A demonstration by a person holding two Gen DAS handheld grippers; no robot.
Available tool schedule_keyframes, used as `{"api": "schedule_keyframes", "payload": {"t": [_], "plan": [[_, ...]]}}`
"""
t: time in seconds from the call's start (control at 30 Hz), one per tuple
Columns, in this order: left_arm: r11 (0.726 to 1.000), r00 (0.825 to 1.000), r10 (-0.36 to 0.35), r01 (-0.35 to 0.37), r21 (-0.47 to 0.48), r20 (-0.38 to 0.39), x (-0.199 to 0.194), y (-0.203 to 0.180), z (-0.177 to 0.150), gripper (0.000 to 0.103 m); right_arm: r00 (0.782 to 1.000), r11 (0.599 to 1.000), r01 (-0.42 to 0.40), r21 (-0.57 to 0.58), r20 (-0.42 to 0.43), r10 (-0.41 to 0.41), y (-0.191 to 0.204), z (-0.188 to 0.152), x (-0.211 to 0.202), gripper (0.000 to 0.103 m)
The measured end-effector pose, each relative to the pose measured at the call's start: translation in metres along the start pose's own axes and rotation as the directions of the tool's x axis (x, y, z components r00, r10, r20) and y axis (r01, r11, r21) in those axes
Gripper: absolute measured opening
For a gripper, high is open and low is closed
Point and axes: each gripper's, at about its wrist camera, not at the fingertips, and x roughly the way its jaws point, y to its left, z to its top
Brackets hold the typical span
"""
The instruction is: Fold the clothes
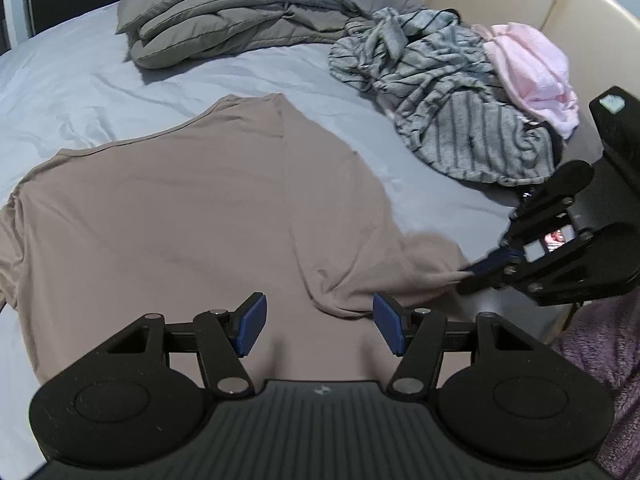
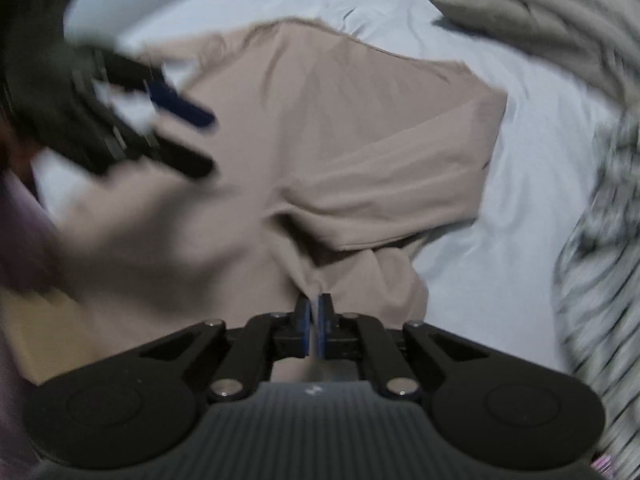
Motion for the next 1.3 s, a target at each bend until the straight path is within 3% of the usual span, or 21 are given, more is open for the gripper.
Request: {"api": "schedule_keyframes", "payload": {"t": [0.07, 0.2, 0.27, 0.37, 0.4, 0.47, 0.53, 0.63, 0.7, 0.73, 0.77, 0.8, 0.83, 1.13, 1.2, 1.27, 1.3], "plan": [[1.0, 1.0, -0.014, 0.014, 0.006, 0.003, -0.002, -0.004, -0.002, 0.058, 0.996, 0.987, -0.084, 0.137, 0.017, 0.082, -0.004, -0.005, -0.011, 0.004], [0.998, 0.998, -0.055, 0.055, 0.018, -0.01, -0.004, -0.016, -0.009, 0.058, 0.977, 0.906, -0.208, 0.369, 0.043, 0.206, -0.01, -0.025, -0.02, 0.004], [0.996, 0.996, -0.084, 0.084, 0.024, -0.015, -0.005, -0.022, -0.014, 0.058, 0.967, 0.85, -0.243, 0.468, 0.044, 0.252, -0.014, -0.037, -0.019, 0.004], [0.995, 0.995, -0.096, 0.097, 0.032, -0.013, -0.006, -0.03, -0.024, 0.058, 0.935, 0.714, -0.316, 0.625, 0.076, 0.347, -0.026, -0.06, -0.01, 0.004], [0.995, 0.995, -0.094, 0.094, 0.035, -0.016, -0.006, -0.032, -0.027, 0.058, 0.943, 0.731, -0.296, 0.615, 0.065, 0.328, -0.024, -0.063, -0.011, 0.004], [0.996, 0.996, -0.081, 0.082, 0.037, -0.025, -0.005, -0.035, -0.034, 0.058, 0.978, 0.848, -0.187, 0.496, 0.013, 0.208, -0.008, -0.061, -0.014, 0.009], [0.997, 0.998, -0.062, 0.063, 0.036, -0.029, -0.005, -0.036, -0.039, 0.058, 0.999, 0.956, -0.026, 0.294, -0.027, 0.035, 0.017, -0.057, -0.014, 0.009], [0.999, 0.999, -0.031, 0.032, 0.031, -0.032, -0.007, -0.036, -0.044, 0.058, 0.997, 0.987, 0.072, 0.146, -0.044, -0.066, 0.042, -0.063, -0.007, 0.01], [1.0, 1.0, -0.015, 0.015, 0.022, -0.025, -0.01, -0.036, -0.048, 0.058, 0.993, 0.99, 0.115, 0.078, -0.029, -0.113, 0.056, -0.068, -0.004, 0.012], [1.0, 1.0, -0.01, 0.01, 0.016, -0.019, -0.012, -0.035, -0.05, 0.058, 0.99, 0.99, 0.137, 0.042, -0.018, -0.137, 0.063, -0.071, -0.004, 0.021], [1.0, 1.0, -0.006, 0.007, 0.01, -0.013, -0.014, -0.035, -0.051, 0.058, 0.987, 0.987, 0.162, 0.002, -0.001, -0.162, 0.07, -0.073, -0.004, 0.046], [1.0, 1.0, -0.005, 0.005, 0.004, -0.009, -0.016, -0.035, -0.053, 0.058, 0.984, 0.983, 0.18, -0.032, 0.019, -0.179, 0.077, -0.076, -0.005, 0.053], [1.0, 1.0, -0.006, 0.006, 0.0, -0.009, -0.017, -0.035, -0.055, 0.058, 0.981, 0.98, 0.191, -0.061, 0.033, -0.189, 0.08, -0.079, -0.006, 0.054], [0.999, 1.0, 0.009, -0.01, -0.045, -0.014, -0.022, -0.027, -0.069, 0.058, 0.939, 0.881, 0.342, -0.326, 0.074, -0.337, 0.119, -0.094, 0.024, 0.052], [0.999, 1.0, 0.015, -0.016, -0.048, -0.022, -0.022, -0.025, -0.071, 0.058, 0.927, 0.855, 0.37, -0.363, 0.079, -0.367, 0.121, -0.094, 0.034, 0.041], [0.999, 1.0, 0.019, -0.02, -0.048, -0.023, -0.022, -0.025, -0.073, 0.058, 0.917, 0.842, 0.392, -0.371, 0.078, -0.392, 0.117, -0.092, 0.038, 0.019], [0.999, 1.0, 0.018, -0.019, -0.049, -0.022, -0.022, -0.025, -0.074, 0.058, 0.915, 0.845, 0.395, -0.361, 0.071, -0.397, 0.114, -0.09, 0.039, 0.016]]}}
